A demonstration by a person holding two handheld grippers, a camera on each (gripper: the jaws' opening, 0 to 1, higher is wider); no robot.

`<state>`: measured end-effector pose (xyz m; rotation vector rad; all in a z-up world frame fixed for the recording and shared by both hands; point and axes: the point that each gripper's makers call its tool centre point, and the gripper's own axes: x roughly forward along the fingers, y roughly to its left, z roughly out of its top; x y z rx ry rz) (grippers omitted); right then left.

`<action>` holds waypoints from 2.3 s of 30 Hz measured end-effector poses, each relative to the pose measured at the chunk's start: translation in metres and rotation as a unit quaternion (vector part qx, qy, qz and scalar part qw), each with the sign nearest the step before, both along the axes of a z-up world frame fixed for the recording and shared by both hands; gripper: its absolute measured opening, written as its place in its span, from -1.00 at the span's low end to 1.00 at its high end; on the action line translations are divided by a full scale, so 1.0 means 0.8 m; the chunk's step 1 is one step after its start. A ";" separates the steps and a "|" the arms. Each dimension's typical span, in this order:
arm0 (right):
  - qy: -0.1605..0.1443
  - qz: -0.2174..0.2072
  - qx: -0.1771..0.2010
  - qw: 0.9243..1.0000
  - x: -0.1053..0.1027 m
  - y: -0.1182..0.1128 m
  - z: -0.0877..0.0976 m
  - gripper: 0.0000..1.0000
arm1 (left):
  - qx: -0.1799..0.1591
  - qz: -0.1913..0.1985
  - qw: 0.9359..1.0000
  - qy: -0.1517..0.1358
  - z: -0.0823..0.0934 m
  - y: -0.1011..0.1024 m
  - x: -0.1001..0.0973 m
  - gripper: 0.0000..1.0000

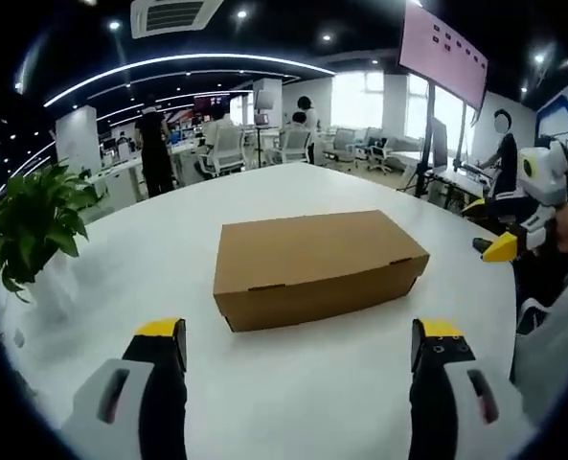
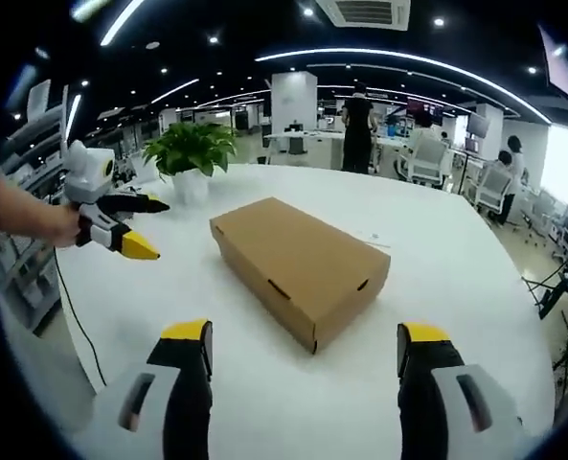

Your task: Operate the shoe box by opening the lid, removing the specified soft item, and placing it in the target area until the item is outside and the box remains undamaged.

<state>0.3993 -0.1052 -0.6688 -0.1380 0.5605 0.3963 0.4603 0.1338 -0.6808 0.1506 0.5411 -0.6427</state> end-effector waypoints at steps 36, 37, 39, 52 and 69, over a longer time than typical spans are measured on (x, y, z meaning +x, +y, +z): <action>0.014 -0.020 -0.006 1.000 0.055 0.013 -0.047 0.47 | -0.024 0.011 0.999 0.018 -0.037 -0.018 0.087 0.93; 0.014 -0.019 -0.007 1.000 0.056 0.013 -0.048 0.48 | -0.023 0.010 0.999 0.019 -0.039 -0.018 0.088 0.94; 0.014 -0.017 -0.007 1.000 0.060 0.014 -0.051 0.59 | -0.017 0.000 1.000 0.020 -0.044 -0.020 0.090 0.98; 0.023 -0.029 -0.010 0.999 0.088 0.017 -0.077 0.66 | 0.035 -0.044 0.998 0.025 -0.078 -0.030 0.104 0.98; 0.032 -0.014 -0.021 0.999 0.110 0.031 -0.100 0.42 | 0.035 -0.058 0.996 0.051 -0.101 -0.041 0.113 0.82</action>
